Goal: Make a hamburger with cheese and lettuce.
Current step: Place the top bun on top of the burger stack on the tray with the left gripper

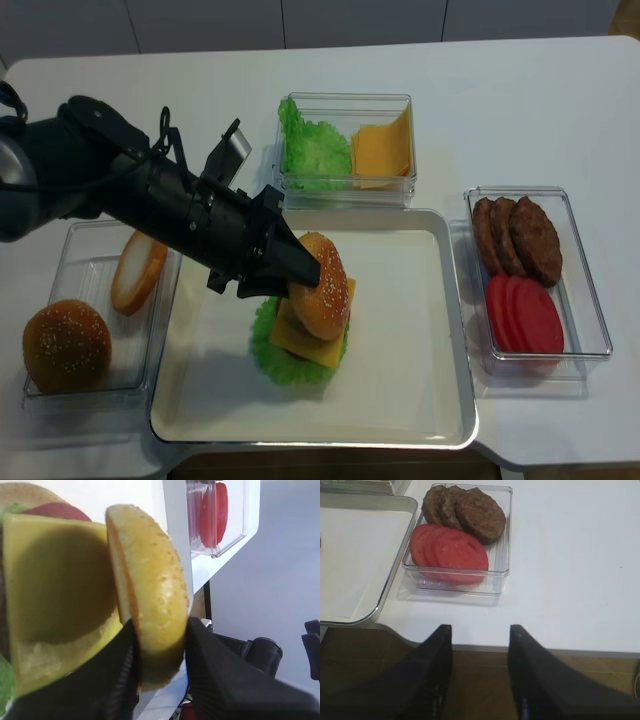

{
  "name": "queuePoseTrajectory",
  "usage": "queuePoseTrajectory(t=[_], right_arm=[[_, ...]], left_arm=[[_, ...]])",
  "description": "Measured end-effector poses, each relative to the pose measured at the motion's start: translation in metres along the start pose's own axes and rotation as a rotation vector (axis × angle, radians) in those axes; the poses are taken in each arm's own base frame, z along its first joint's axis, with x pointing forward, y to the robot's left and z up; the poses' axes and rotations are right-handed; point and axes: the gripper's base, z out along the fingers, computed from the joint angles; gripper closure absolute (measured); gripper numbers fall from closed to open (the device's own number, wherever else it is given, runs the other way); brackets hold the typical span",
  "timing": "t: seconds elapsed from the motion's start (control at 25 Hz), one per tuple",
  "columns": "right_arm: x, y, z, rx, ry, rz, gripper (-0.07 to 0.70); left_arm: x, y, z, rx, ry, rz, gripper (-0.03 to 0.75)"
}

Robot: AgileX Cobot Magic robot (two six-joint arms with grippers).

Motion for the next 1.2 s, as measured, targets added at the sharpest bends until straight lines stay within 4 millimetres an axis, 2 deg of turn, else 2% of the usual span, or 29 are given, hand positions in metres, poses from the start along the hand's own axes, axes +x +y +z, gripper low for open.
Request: queuePoseTrajectory(t=[0.6,1.2], right_arm=[[0.0,0.0,0.0,0.0,0.0,0.0,0.332],[0.0,0.0,0.0,0.0,0.0,0.0,0.332]], left_arm=[[0.001,0.0016,0.0,-0.018,0.01,-0.025,0.51],[0.0033,0.0035,-0.0008,-0.049,0.035,-0.042,0.472]])
